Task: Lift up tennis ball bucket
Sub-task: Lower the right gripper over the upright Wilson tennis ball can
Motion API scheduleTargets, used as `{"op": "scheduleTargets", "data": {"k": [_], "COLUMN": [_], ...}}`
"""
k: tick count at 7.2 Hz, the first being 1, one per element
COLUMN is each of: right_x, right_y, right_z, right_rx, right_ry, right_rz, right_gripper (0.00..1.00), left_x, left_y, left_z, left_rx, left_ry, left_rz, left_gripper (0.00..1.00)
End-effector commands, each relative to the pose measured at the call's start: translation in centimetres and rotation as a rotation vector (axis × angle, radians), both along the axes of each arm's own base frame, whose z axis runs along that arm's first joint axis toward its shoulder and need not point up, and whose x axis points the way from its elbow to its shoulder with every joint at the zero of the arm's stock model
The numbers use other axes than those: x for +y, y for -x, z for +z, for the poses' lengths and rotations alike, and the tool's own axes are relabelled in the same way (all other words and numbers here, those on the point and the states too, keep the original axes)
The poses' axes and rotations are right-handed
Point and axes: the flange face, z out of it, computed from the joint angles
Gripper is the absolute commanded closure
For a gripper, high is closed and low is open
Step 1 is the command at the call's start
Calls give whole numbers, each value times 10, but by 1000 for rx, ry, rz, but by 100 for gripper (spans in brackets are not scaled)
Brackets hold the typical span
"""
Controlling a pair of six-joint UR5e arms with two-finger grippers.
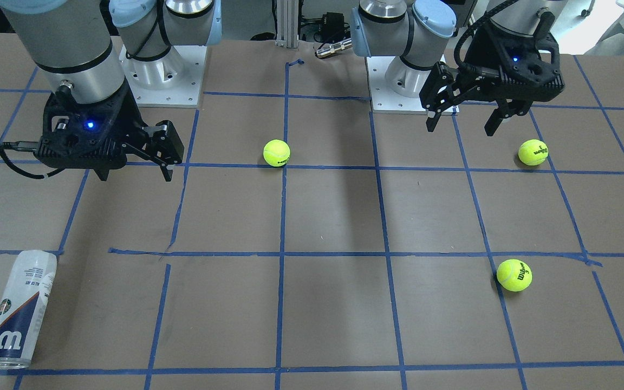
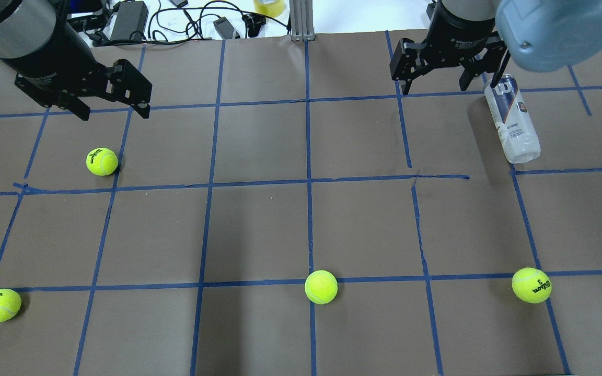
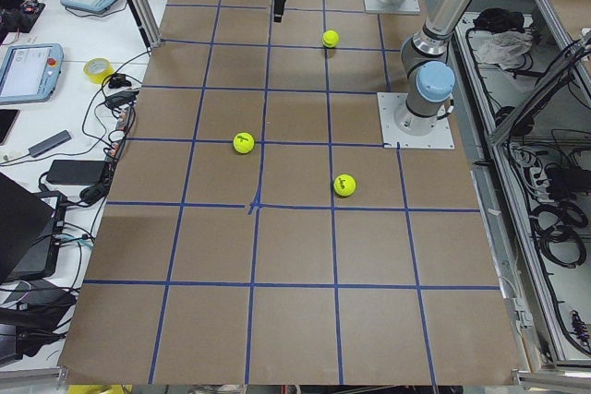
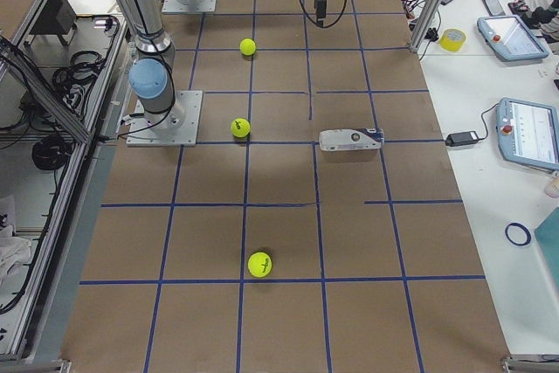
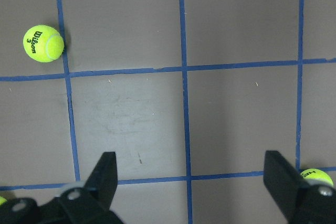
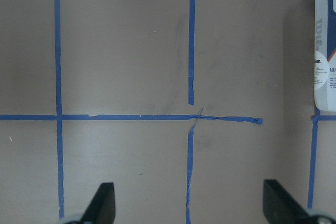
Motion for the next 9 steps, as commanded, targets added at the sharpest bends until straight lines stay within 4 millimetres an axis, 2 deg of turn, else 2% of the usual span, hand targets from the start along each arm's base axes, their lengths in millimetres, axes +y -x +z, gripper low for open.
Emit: {"op": "scheduleTargets", "data": {"k": [1,2,3,4,5,6,7,8,9], "right_x": [-1,-2,-8,-16,-43,-86,-135,-174,-207], "right_y": [3,4,14,25,54,102,140,180,218], "right_z": [-1,-2,-4,5,-12,-30,-50,-58,-98], "right_rx": [2,2,-13,-17,-1,0,40,52,50], "right_ry": [9,8,4,24,0,-19,-22,5,-23], "right_rz": [3,3,-6,-28,-68,-128,-43,-62,-81], "right_gripper": [0,0,0,0,0,0,0,0,0], "left_x": [0,0,0,0,-1,0,0,0,-1], "left_y": [0,0,0,0,0,0,0,0,0], "left_z": [-1,-1,-1,0,-1,0,0,0,-1], "left_rx": [8,7,8,7,7,7,6,7,7], "left_ry": [-2,-2,-2,2,2,2,2,2,2], "left_rz": [5,5,5,6,6,6,5,6,6], "left_gripper": [0,0,0,0,0,0,0,0,0]}}
